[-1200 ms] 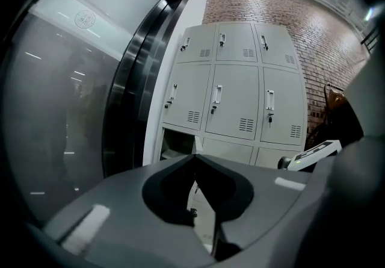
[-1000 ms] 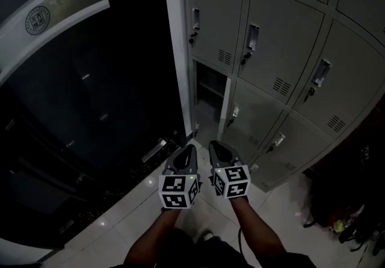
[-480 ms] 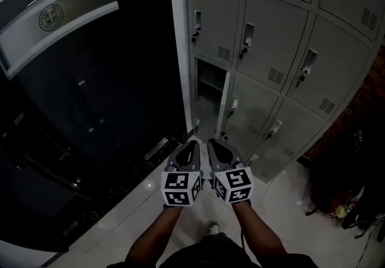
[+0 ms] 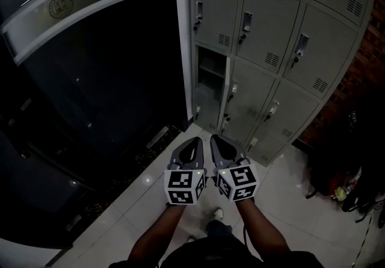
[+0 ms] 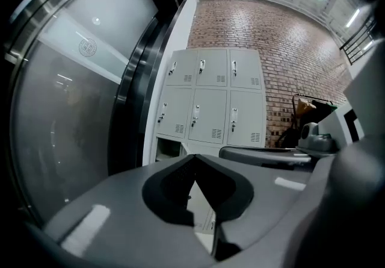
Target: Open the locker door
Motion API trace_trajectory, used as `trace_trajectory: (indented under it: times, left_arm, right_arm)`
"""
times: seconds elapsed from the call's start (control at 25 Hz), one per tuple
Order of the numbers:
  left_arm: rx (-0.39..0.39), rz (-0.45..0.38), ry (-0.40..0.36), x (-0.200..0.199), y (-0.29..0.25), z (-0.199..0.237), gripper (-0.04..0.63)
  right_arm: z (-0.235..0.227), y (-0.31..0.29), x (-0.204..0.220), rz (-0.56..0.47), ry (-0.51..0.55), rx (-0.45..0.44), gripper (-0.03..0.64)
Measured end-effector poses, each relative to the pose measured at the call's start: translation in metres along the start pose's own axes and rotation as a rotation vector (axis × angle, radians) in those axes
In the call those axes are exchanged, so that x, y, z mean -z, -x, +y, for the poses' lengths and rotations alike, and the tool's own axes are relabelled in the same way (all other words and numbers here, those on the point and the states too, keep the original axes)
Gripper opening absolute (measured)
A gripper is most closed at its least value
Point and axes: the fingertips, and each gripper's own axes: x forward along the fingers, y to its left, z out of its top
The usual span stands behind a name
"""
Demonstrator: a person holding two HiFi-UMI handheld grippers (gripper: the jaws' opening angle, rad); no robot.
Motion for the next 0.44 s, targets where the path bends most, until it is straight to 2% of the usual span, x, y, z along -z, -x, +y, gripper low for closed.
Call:
trace_trajectory:
  times: [0.44]
  left_arm:
    - [0.027, 0.008, -0.014, 0.011, 0.062, -0.012, 0.0]
  right_arm:
    - [0.048, 0.044, 0.009, 0.004, -0.01, 0.023, 0.0]
